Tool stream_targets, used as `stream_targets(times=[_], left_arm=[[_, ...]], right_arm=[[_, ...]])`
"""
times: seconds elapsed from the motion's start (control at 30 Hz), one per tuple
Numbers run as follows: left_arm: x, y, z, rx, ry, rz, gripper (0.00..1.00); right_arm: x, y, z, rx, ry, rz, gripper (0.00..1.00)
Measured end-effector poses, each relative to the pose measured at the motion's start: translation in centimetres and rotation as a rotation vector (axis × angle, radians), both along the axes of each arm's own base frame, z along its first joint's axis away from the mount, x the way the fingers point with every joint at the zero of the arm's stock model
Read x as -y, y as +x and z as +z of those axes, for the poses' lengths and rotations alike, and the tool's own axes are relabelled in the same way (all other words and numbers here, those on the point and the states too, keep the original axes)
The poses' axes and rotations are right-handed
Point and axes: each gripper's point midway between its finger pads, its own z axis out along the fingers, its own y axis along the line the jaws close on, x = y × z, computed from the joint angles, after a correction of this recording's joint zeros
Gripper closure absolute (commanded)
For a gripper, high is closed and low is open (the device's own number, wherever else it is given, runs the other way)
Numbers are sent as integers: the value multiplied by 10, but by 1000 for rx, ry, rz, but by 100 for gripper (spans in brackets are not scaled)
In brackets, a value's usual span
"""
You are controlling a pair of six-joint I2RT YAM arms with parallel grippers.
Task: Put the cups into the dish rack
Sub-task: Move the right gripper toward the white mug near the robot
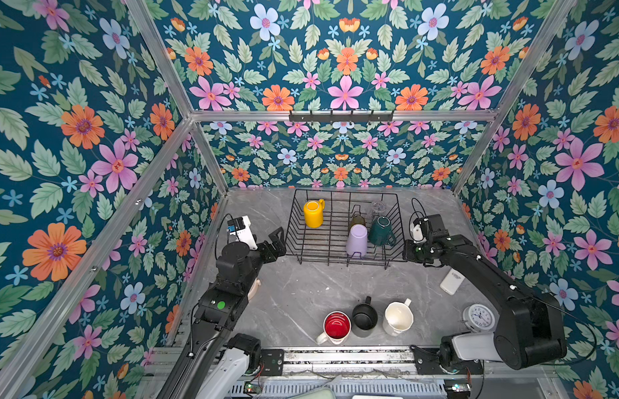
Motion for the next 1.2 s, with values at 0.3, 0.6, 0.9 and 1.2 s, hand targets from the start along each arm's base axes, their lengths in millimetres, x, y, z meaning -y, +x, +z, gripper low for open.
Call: stream_targets(times=[0.3, 0.6, 0.9, 1.2], left_arm=[[0, -2, 3, 8, -4, -2, 0], [0, -2, 3, 10, -4, -2, 0], [0, 0, -3, 6, -3, -2, 0], [3, 7, -8, 11, -5, -3, 0]], right_arm=[[2, 6, 1, -17, -8, 1, 96], [0, 13, 32, 63, 10, 5, 54], [3, -35, 90, 172, 57, -16, 49], [-5, -123, 84, 79, 35, 10, 50]])
